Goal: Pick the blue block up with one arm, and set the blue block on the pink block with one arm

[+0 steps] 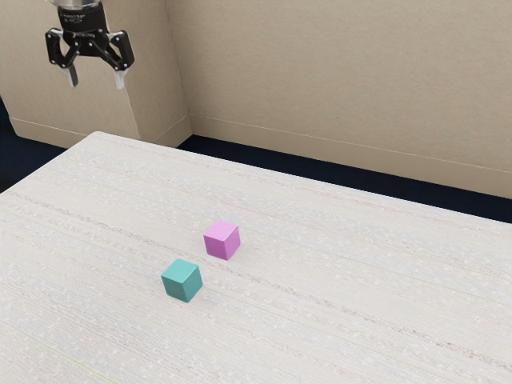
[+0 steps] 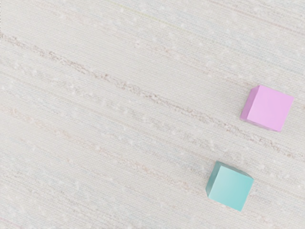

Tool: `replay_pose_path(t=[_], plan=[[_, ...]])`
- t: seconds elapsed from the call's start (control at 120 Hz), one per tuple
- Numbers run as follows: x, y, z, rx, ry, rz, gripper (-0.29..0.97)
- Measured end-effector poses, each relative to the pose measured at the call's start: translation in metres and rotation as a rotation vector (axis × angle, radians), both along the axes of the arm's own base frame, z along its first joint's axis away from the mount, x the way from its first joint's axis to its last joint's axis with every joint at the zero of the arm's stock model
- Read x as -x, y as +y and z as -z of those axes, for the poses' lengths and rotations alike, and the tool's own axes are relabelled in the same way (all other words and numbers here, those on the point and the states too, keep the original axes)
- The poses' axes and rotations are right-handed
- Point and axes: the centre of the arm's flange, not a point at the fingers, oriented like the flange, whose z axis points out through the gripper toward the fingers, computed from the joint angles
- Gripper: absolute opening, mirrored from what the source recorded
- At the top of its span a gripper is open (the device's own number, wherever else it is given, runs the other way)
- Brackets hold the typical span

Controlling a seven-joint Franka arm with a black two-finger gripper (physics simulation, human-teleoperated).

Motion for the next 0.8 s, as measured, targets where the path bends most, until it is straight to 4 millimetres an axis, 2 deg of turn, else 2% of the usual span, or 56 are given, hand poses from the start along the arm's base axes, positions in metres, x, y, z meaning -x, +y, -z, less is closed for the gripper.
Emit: replay_pose_path(t=[0.142, 0.192, 0.225, 0.267, 0.358, 0.467, 0.542, 0.608, 0.642, 0.692, 0.733, 0.8], plan=[[0.002, 0.0, -0.003, 0.002, -0.004, -0.021, 0.68], [0.025, -0.001, -0.059, -0.003, -0.124, -0.026, 0.68], [0.047, -0.01, -0.101, -0.006, -0.218, -0.012, 0.68], [0.065, -0.025, -0.131, -0.006, -0.288, 0.014, 0.68], [0.083, -0.049, -0.157, 0.001, -0.352, 0.056, 0.68], [0.088, -0.06, -0.164, 0.004, -0.371, 0.071, 0.68], [0.087, -0.059, -0.162, 0.004, -0.37, 0.064, 0.68], [0.072, -0.054, -0.141, 0.016, -0.323, 0.05, 0.68], [0.063, -0.05, -0.118, 0.03, -0.265, 0.042, 0.68], [0.061, -0.046, -0.085, 0.05, -0.178, 0.022, 0.68], [0.067, -0.043, -0.063, 0.063, -0.12, 0.007, 0.68], [0.09, -0.04, -0.014, 0.084, -0.056, -0.007, 0.68]])
